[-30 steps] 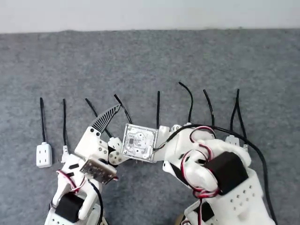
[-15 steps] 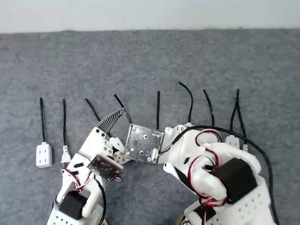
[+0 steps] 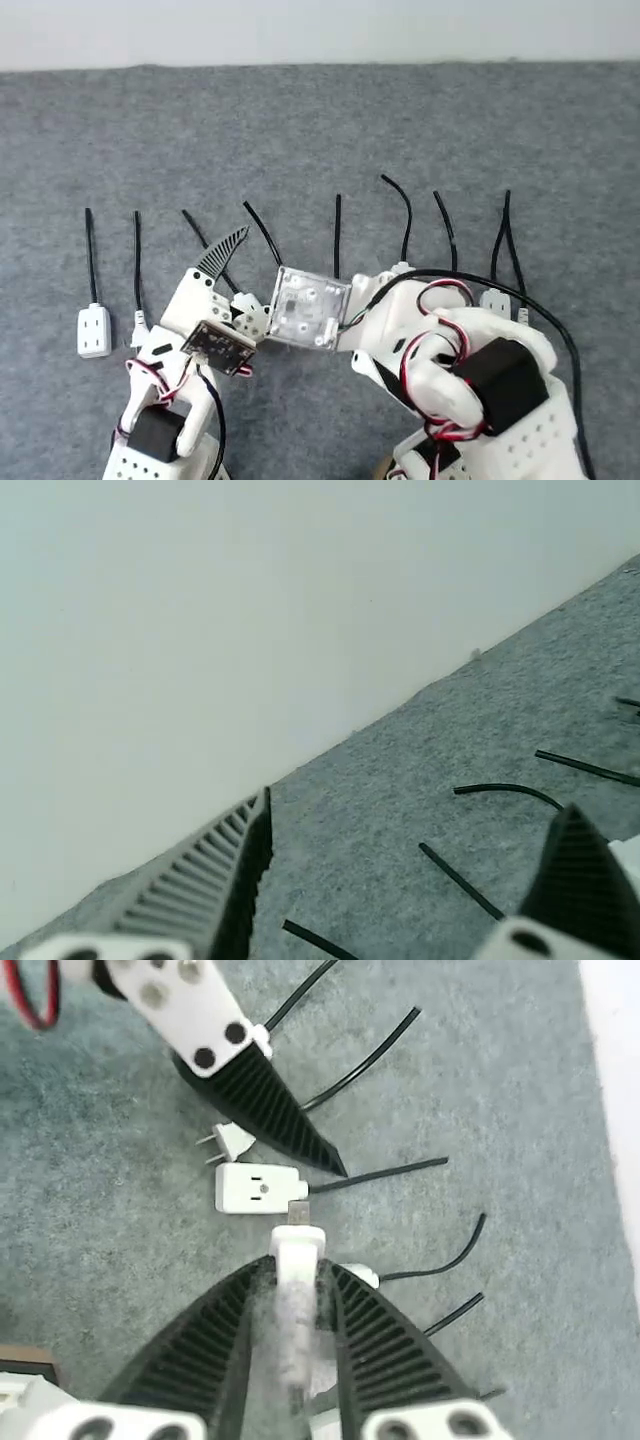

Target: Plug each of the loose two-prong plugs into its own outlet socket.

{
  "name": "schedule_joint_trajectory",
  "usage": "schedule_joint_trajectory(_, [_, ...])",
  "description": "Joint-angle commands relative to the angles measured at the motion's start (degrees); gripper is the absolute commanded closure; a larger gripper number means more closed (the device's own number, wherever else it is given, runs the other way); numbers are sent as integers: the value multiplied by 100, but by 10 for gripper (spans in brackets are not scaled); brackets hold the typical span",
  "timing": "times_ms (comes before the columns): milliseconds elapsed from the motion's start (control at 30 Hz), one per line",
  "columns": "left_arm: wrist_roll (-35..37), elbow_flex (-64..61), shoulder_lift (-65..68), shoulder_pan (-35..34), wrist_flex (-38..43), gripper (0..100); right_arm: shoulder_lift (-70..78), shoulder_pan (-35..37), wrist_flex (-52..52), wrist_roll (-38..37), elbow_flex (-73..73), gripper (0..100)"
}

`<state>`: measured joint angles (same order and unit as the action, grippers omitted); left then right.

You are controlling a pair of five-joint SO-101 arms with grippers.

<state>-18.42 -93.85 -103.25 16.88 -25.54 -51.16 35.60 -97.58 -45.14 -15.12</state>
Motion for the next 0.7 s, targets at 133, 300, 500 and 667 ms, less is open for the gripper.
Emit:
schedule_joint_trajectory(133, [299,66,-62,-62,158,588,1182,-760,-286,1802,413,990])
schedule_joint_trajectory(300, [316,13,-62,-123,185,588,2193,-1226,-462,2374,1125,990])
schedule_joint_trajectory(500, [457,-110,-62,-343,448,588,3398,-1745,-523,2532,1415,990])
schedule_joint_trajectory(667, [431,-215,-62,-343,589,588,4189,-2053,-523,2514,1424,990])
